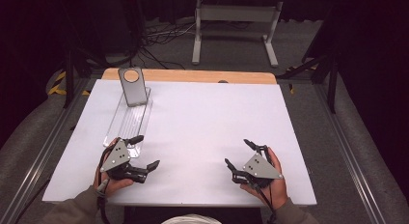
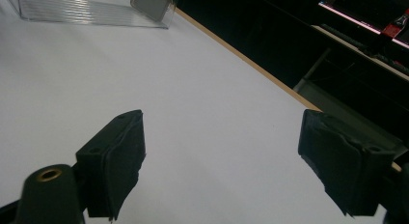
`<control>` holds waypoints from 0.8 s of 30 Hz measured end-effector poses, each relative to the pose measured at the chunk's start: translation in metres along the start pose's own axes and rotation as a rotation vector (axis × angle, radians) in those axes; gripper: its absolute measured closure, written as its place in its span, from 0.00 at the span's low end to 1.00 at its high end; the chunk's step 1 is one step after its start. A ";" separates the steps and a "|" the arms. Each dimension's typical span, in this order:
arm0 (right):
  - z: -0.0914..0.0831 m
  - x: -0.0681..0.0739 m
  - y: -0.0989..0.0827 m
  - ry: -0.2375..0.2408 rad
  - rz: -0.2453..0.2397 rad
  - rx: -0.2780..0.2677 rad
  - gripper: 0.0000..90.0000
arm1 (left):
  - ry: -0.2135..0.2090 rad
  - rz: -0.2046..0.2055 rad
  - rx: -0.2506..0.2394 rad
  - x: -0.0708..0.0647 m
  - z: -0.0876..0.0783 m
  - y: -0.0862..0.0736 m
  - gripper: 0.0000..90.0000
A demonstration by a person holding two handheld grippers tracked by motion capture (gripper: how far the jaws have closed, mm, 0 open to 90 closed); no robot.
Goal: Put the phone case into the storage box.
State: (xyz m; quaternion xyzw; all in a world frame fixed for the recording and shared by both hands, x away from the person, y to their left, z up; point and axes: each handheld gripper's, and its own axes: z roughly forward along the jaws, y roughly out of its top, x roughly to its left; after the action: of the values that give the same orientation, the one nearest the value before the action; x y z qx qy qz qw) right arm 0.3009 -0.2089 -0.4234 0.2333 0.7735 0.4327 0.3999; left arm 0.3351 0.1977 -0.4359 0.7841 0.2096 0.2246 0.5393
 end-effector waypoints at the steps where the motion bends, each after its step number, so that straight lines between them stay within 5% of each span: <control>1: 0.000 0.000 0.000 0.000 -0.002 -0.001 0.19 | 0.000 0.000 0.000 0.000 0.000 0.000 0.05; 24: 0.001 -0.002 -0.003 0.003 0.004 0.009 0.19 | 0.003 0.018 0.017 0.000 0.005 0.000 0.06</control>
State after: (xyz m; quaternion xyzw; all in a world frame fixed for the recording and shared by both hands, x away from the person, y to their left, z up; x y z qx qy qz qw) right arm 0.3031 -0.2115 -0.4256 0.2359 0.7758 0.4302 0.3968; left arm 0.3378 0.1940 -0.4374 0.7902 0.2054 0.2286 0.5303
